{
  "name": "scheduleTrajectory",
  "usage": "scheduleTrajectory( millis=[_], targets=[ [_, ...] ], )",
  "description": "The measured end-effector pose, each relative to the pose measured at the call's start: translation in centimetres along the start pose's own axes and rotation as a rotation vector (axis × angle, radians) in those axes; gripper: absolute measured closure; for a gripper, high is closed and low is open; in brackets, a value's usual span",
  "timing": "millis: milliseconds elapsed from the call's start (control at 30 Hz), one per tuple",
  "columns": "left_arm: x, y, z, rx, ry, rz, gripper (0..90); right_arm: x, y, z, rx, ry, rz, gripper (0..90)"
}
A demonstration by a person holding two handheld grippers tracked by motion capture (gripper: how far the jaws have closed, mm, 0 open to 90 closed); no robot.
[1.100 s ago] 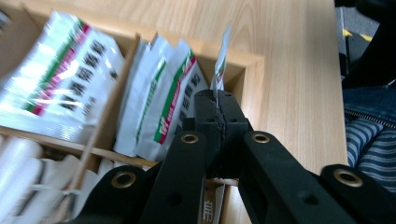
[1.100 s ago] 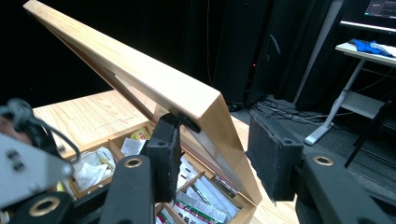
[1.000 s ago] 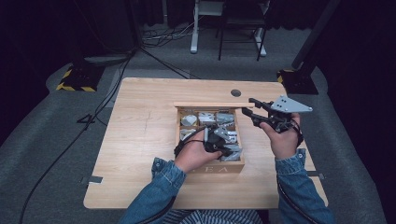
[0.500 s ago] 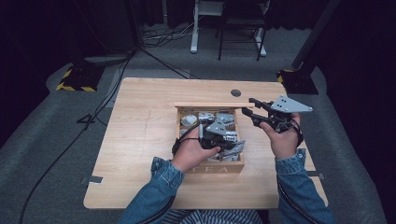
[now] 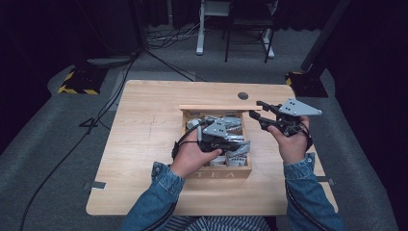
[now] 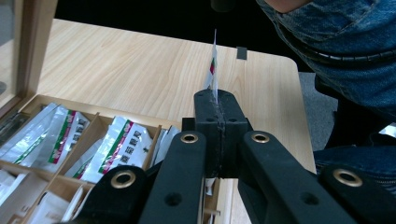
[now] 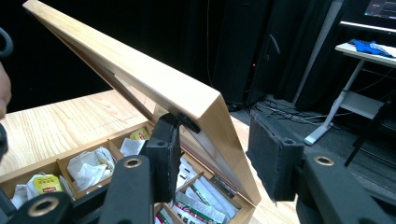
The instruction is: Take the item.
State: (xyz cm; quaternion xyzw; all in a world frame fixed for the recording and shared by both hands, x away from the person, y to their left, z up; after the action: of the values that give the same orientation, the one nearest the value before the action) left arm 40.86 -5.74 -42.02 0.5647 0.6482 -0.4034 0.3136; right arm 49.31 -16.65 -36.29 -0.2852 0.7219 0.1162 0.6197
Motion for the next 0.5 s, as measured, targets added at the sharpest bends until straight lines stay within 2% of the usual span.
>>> scheduleTrajectory(
  millis=[200, 367, 500],
  targets=[
    [0.1, -0.6, -1.8, -0.015, -0.02, 0.009, 89.6, 0.0, 0.0, 0.0, -0.004, 0.004, 0.003, 54.5],
    [0.0, -1.8, -3.5, -0.022, -0.039, 0.028, 89.5, 0.0, 0.0, 0.0, -0.004, 0.001, 0.004, 54.5],
    [0.5, -2.6, -5.1, -0.043, -0.034, 0.035, 89.5, 0.1, 0.1, 0.0, -0.003, 0.007, 0.008, 54.5]
  ],
)
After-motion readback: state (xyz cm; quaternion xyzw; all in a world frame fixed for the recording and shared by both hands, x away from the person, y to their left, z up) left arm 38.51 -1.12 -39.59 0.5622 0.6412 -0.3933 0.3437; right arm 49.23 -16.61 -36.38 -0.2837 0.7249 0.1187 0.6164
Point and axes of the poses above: each handheld gripper's, and its own axes: z roughly forward along the jaws, x roughly out of its underside, y roughly to its left, the point moved 10 cm from there along z, roughly forward along the jaws, and after that the axes turned 13 degrees about x, right-handed, at the moved point
